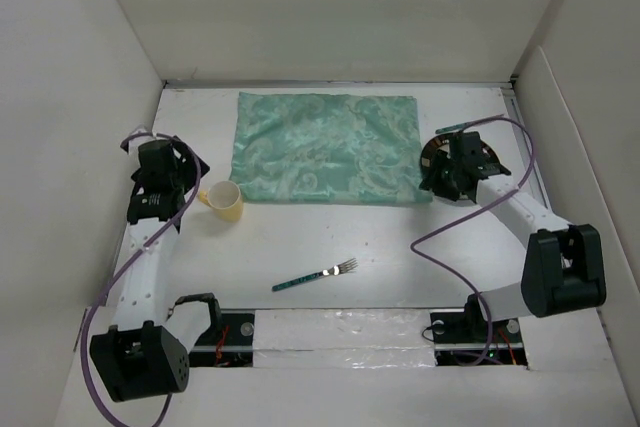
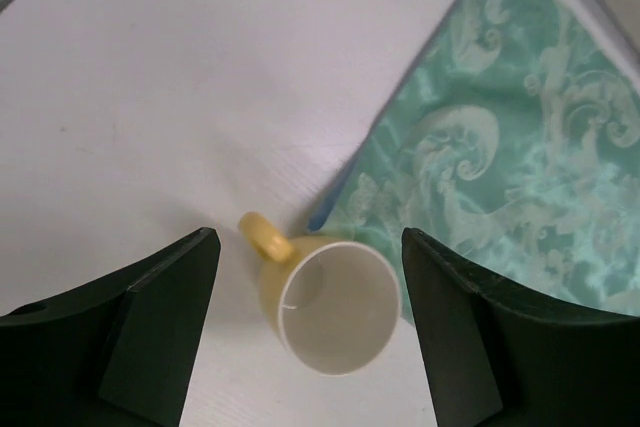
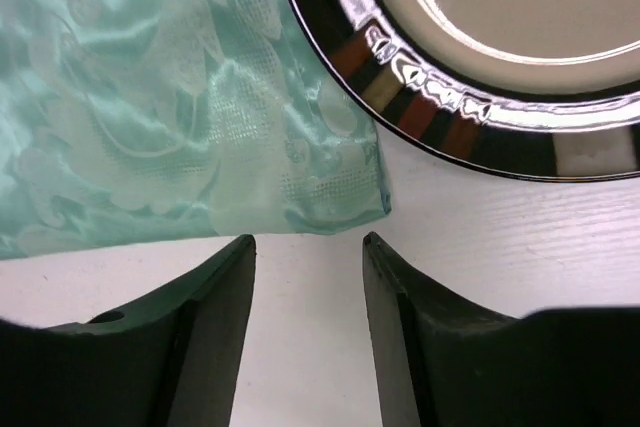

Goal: Set the dinner table for one person

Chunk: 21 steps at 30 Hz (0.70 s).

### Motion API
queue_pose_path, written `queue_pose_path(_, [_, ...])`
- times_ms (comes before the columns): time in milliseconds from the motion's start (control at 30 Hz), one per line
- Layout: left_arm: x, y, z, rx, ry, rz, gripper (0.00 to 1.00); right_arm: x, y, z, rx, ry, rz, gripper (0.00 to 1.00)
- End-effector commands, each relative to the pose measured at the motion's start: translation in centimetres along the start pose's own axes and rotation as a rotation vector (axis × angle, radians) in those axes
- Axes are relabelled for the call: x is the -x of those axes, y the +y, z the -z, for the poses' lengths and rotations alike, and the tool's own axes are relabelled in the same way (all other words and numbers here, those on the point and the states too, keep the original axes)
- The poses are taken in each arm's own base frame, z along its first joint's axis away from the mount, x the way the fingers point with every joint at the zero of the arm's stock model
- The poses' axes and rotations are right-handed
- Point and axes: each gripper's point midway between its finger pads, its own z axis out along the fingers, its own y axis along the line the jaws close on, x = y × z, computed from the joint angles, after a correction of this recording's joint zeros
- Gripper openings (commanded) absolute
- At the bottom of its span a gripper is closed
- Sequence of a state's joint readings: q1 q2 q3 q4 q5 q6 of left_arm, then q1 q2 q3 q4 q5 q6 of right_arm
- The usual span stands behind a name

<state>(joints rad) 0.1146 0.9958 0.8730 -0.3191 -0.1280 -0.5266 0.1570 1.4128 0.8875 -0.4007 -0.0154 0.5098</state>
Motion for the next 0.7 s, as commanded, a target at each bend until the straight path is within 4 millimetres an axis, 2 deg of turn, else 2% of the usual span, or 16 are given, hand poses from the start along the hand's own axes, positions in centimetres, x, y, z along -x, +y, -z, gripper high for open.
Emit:
queue_pose_path(0, [-3.7,3.7,0.2,0.106,0.085,-0.039,0.71,2.0,1.2,2.7,-0.014,-0.070,0.036,0.61])
queue_pose_path(133, [-3.6,3.7,0.5,0.112,0.082,-0.011,0.70,2.9,2.6,5.4,0.007,-0.138,0.081,0.64])
queue_pose_path(167, [-2.8,3.4,1.1,0.103,0.055,0.000,0.68,3.0,3.8,6.9,0.043,-0.166,0.109,0.63])
queue_pose_path(200, [-2.3,3.1,1.6,0.096,0.043,0.014,0.66,3.4,5.0,7.9,0.083,-0.187,0.132,0.40])
queue_pose_path(267, [-1.5,2.2,2.6,0.063,0.044,0.015,0.46,3.6,6.8,9.9,0.158,-0.229,0.172,0.10])
queue_pose_path(300, [-1.5,1.3,3.0,0.028,0.051,0.000,0.36,3.5,7.3,10.3,0.161,-0.241,0.176,0.00])
queue_pose_path(333, [-1.6,0.6,3.3,-0.002,0.057,-0.023,0.16,3.9,6.7,10.3,0.131,-0.268,0.163,0.00])
queue_pose_path(367, [-1.8,-0.8,3.8,-0.075,0.072,-0.038,0.04,4.2,6.8,10.2,0.132,-0.286,0.150,0.00])
queue_pose_path(400, [-2.0,-1.5,4.0,-0.114,0.085,-0.044,0.00,4.7,5.4,9.4,0.091,-0.286,0.120,0.00])
queue_pose_path(433, [-2.1,-1.6,4.1,-0.123,0.092,-0.043,0.00,4.9,4.5,8.8,0.066,-0.272,0.063,0.00])
queue_pose_path(500, [-2.8,-3.3,5.1,-0.229,0.127,-0.052,0.00,4.9,2.5,7.1,0.012,-0.218,-0.031,0.00])
queue_pose_path(567, [-2.9,-5.1,5.9,-0.316,0.133,-0.077,0.00,5.8,0.2,6.0,0.009,-0.210,-0.177,0.00])
queue_pose_path(600, [-3.1,-6.0,6.4,-0.361,0.143,-0.085,0.00,5.9,-0.7,5.6,0.003,-0.210,-0.219,0.15])
queue_pose_path(633, [-3.5,-7.3,6.9,-0.422,0.158,-0.101,0.00,6.7,-2.4,5.5,-0.012,-0.234,-0.293,0.25])
queue_pose_path(667, [-4.1,-9.2,7.5,-0.522,0.189,-0.108,0.00,6.7,-3.5,5.0,-0.022,-0.242,-0.332,0.32])
